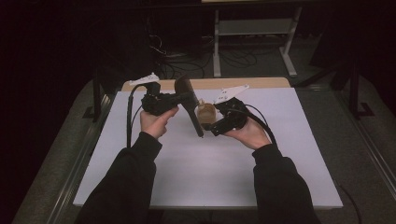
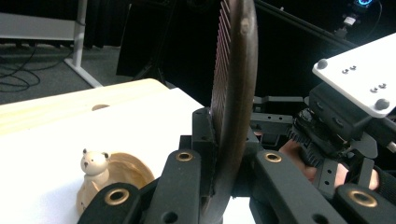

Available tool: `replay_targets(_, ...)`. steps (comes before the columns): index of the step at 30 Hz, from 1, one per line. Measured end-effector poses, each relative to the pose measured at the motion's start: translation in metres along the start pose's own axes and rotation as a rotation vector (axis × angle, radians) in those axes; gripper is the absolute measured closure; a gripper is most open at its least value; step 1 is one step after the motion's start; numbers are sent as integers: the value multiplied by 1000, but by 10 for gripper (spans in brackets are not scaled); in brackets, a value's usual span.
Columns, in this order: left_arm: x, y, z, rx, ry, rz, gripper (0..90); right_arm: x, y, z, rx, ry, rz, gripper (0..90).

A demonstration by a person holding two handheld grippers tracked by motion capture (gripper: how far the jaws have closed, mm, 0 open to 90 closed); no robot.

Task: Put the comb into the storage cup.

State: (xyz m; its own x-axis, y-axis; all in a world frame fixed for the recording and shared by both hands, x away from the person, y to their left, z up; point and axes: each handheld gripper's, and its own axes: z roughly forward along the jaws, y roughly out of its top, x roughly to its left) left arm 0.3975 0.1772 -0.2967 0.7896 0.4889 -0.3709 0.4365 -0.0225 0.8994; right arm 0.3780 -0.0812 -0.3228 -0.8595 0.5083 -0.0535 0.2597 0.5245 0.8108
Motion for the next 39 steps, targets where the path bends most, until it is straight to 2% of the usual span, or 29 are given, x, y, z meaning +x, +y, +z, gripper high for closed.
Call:
replay_targets(2,0,3,0,3,2,5,847,-2,-3,-3,-6,-13,10,0)
replay_targets(13,0,20,1,-21,-8,33,847,-11,-23,-20,-28,-53,60,0)
replay_targets(25,-1,36,7,-21,-14,64,847,-17,-50,-37,-44,-65,110,0)
replay_targets(33,-2,45,9,-21,-17,105,847,-20,-69,-43,-63,-67,147,0)
replay_targets(39,3,49,8,-36,-17,103,847,-21,-85,-46,-63,-80,177,0)
